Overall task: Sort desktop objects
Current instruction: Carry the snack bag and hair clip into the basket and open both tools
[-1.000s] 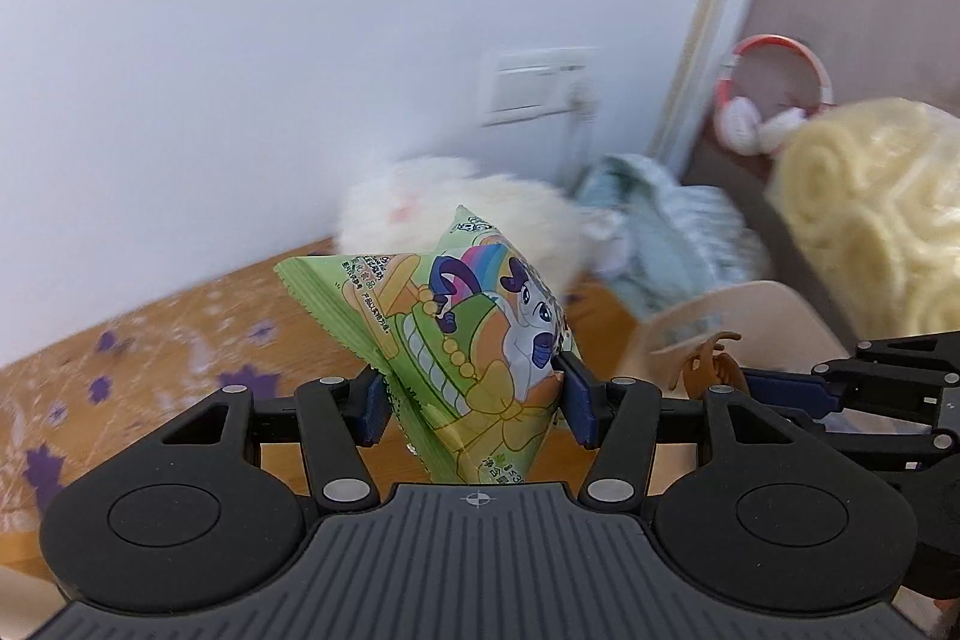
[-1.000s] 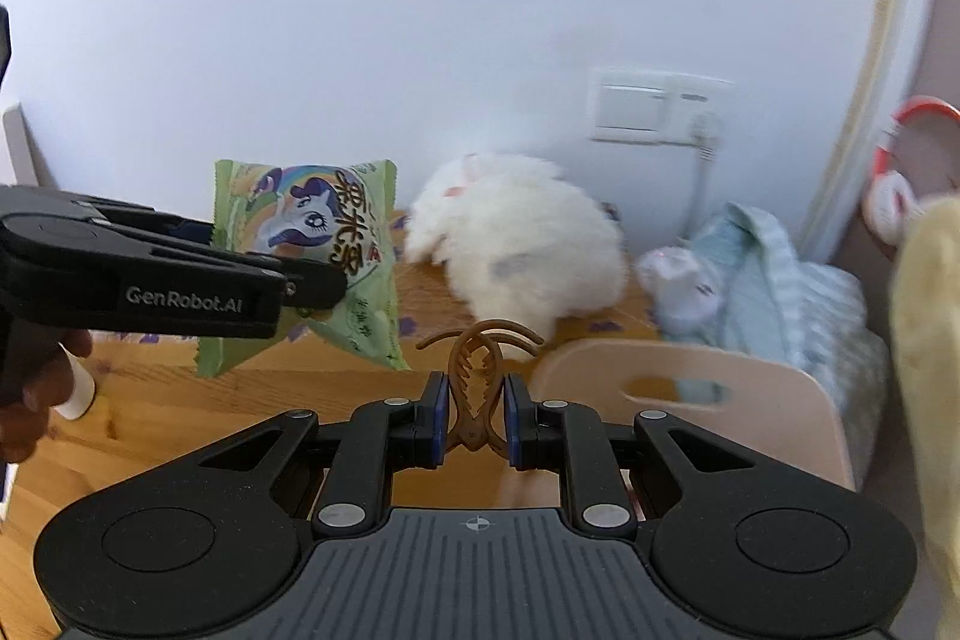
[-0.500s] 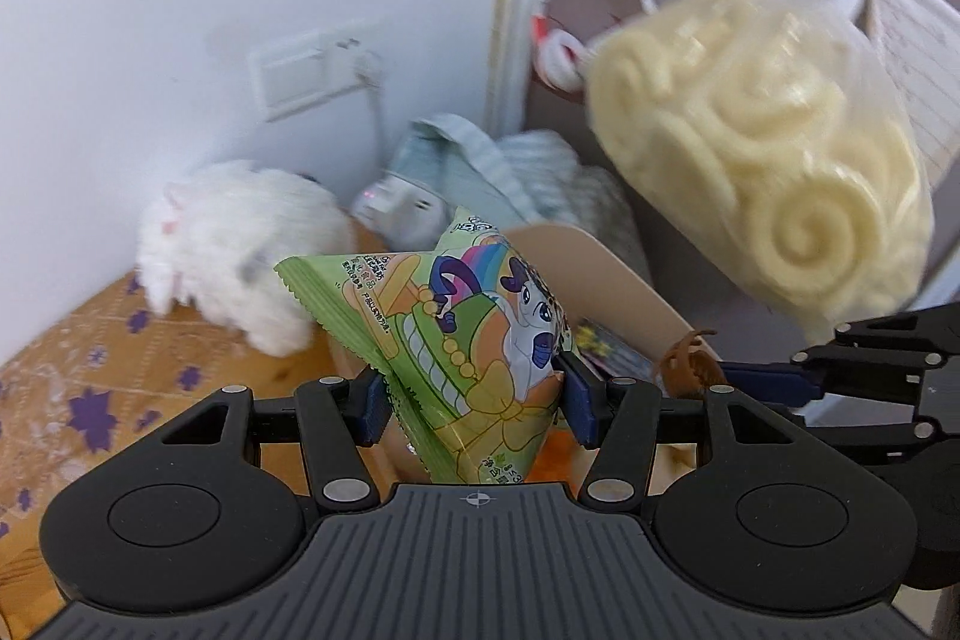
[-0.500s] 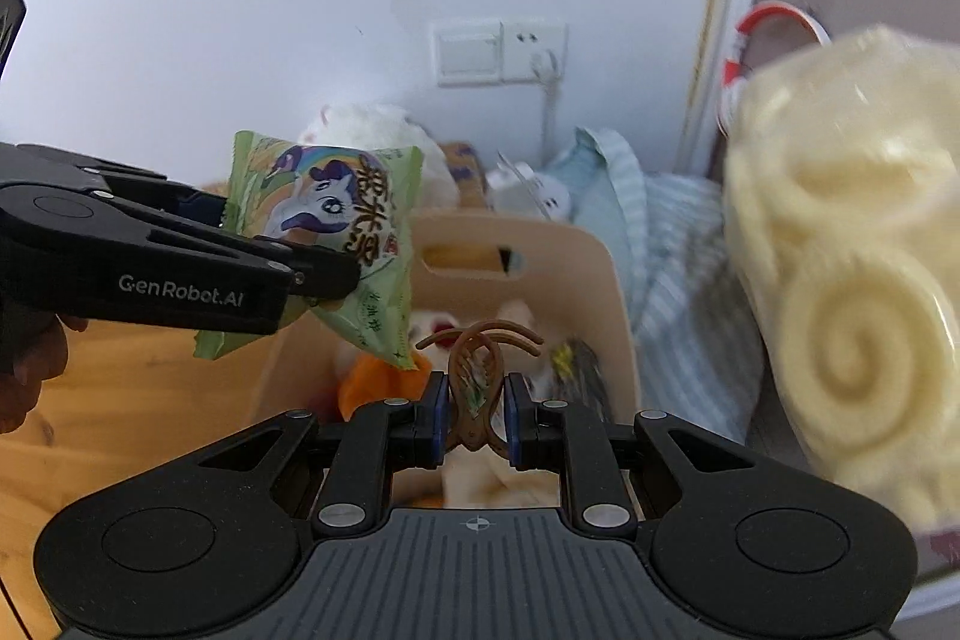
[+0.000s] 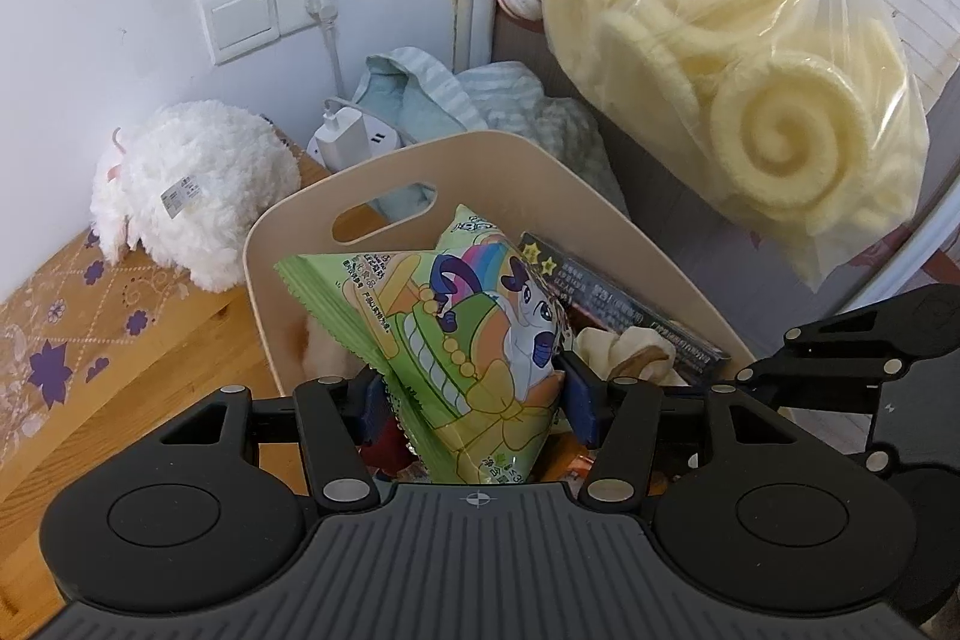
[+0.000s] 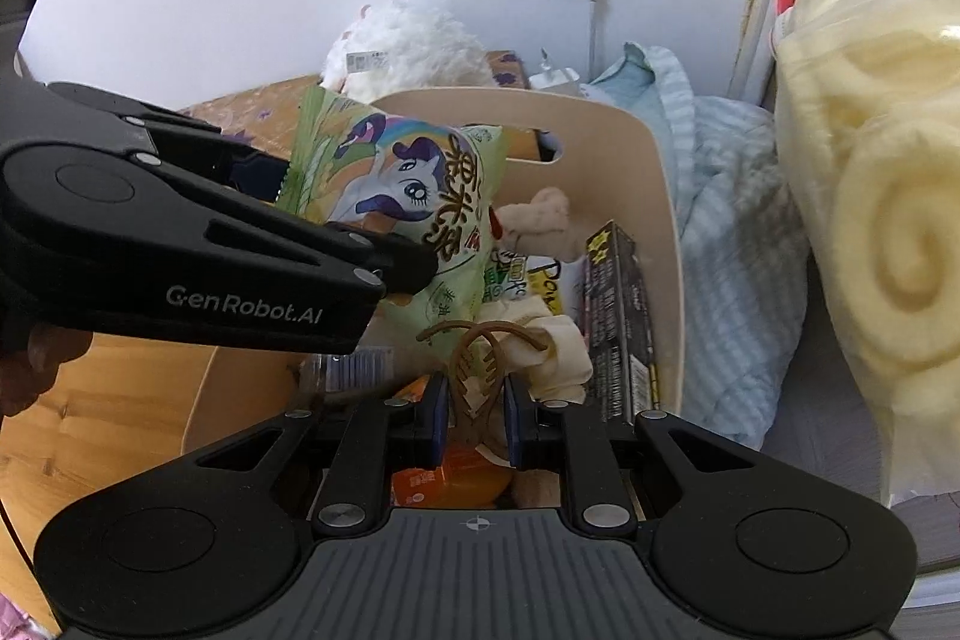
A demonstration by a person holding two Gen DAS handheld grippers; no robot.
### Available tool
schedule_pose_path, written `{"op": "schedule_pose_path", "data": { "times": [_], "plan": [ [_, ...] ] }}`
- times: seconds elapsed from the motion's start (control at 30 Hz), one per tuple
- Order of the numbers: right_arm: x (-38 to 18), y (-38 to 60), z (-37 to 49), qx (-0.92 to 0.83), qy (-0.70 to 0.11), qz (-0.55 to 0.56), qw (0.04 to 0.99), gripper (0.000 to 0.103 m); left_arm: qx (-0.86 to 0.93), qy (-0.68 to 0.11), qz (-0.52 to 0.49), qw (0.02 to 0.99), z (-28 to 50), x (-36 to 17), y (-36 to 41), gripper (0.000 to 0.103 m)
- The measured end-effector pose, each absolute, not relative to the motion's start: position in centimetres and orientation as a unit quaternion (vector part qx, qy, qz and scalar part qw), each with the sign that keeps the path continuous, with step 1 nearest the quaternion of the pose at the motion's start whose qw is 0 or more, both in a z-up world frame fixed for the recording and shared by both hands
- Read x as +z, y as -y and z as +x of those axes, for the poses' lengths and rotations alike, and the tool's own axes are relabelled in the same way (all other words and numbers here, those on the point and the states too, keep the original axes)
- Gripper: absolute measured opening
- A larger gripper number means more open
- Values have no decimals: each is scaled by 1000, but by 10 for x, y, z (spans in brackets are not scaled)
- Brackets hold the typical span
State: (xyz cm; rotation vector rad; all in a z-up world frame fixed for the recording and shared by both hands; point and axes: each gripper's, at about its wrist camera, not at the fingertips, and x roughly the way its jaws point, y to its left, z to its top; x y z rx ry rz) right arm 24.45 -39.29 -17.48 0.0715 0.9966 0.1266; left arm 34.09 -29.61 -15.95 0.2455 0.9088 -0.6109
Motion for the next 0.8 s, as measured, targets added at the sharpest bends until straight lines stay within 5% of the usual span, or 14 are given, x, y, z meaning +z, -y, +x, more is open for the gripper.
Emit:
{"op": "schedule_pose_path", "data": {
  "times": [0.2,0.37,0.8],
  "plan": [
    [-169,393,240,73,-470,37,879,63,-283,-432,102,850,339,-156,289,66],
    [-160,394,234,81,-461,35,883,77,-274,-429,107,854,336,-151,283,73],
    [-140,384,224,79,-443,29,893,86,-262,-419,102,864,332,-130,262,75]
  ]
}}
